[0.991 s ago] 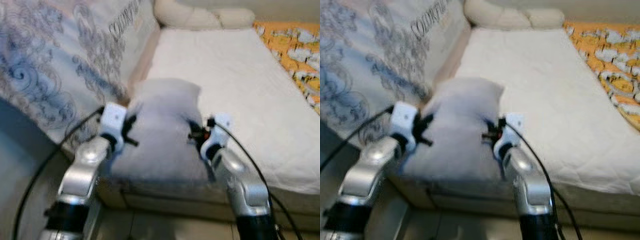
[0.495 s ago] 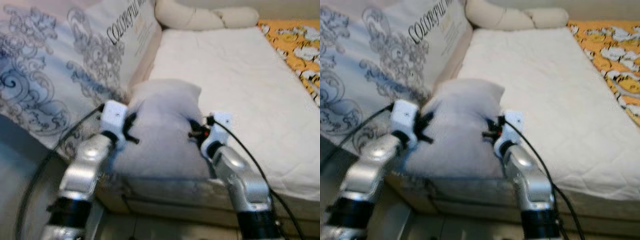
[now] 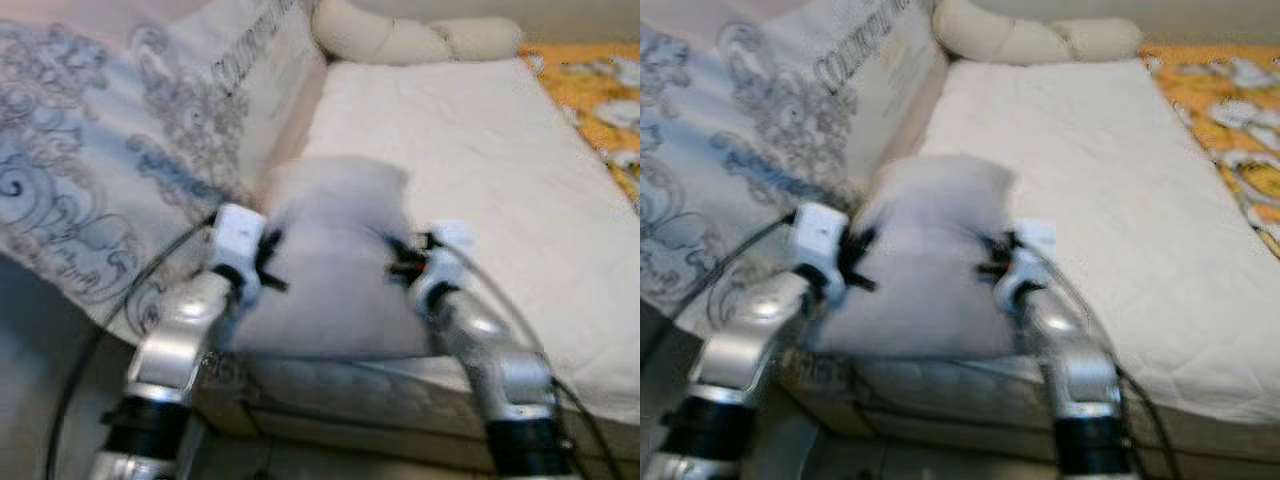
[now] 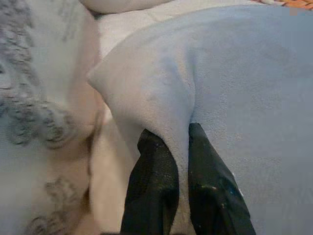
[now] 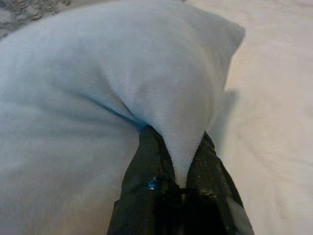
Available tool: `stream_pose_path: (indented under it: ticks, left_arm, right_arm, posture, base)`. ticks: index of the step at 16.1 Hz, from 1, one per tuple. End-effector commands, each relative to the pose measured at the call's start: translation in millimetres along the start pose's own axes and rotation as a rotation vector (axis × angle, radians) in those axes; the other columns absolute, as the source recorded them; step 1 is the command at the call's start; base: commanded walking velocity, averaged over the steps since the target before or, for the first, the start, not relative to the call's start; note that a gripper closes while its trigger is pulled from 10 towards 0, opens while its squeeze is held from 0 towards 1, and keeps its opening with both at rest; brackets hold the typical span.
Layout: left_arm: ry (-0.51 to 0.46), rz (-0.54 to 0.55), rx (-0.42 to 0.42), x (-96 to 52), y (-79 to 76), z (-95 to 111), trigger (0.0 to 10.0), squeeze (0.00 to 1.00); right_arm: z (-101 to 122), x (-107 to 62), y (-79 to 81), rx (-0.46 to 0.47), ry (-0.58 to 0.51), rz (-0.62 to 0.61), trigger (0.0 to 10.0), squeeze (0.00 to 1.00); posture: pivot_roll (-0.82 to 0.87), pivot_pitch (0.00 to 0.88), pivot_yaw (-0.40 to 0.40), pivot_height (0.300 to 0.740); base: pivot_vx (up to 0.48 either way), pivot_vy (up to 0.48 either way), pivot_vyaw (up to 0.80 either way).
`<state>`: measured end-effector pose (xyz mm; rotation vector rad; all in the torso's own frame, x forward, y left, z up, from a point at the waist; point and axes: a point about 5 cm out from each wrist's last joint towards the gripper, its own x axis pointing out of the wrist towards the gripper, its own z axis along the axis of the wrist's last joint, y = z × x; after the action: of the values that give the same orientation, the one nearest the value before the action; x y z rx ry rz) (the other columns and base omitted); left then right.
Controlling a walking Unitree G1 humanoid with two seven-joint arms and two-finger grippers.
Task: Clean up the room
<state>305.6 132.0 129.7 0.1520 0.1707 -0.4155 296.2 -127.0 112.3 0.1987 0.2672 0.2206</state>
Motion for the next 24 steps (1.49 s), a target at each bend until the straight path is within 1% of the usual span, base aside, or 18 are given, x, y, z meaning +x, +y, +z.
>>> stream_pose_path:
  ticks: [1,9,19,22,24]
  left_arm:
    - [-0.036,0.066,0.031,-5.1,17.3,9.7,10.0,0.00]
    - [-0.033,0.070,0.039,-5.3,18.2,8.8,10.0,0.00]
    - [-0.029,0.056,0.046,-1.7,15.1,7.2,10.0,0.00]
    - [-0.029,0.059,0.065,1.0,11.3,5.4,10.0,0.00]
    - [-0.027,0.050,0.075,2.8,9.1,3.6,10.0,0.00]
  right_arm:
    - [7.5,1.8,7.7,-0.005,-0.039,0.018,10.0,0.00]
    - [2.6,-0.3,11.1,0.001,-0.026,0.020,10.0,0.00]
    - [3.2,-1.7,8.6,-0.009,-0.024,0.010,10.0,0.00]
    - [3.1,-3.1,7.3,0.044,-0.033,0.009,10.0,0.00]
    - [2.7,-2.2,3.5,0.042,-0.030,-0.016,10.0,0.00]
  posture:
    - [-0.03,0.000,0.050,0.740]
    - [-0.04,0.000,0.053,0.740]
    - [-0.05,0.000,0.052,0.740]
    - [-0.05,0.000,0.051,0.740]
    - [-0.05,0.000,0.056,0.740]
  base:
    - [0.311,0.000,0.00]
    - [0.316,0.000,0.00]
    - [0.316,0.000,0.00]
    - [0.200,0.000,0.00]
    - [0.000,0.000,0.00]
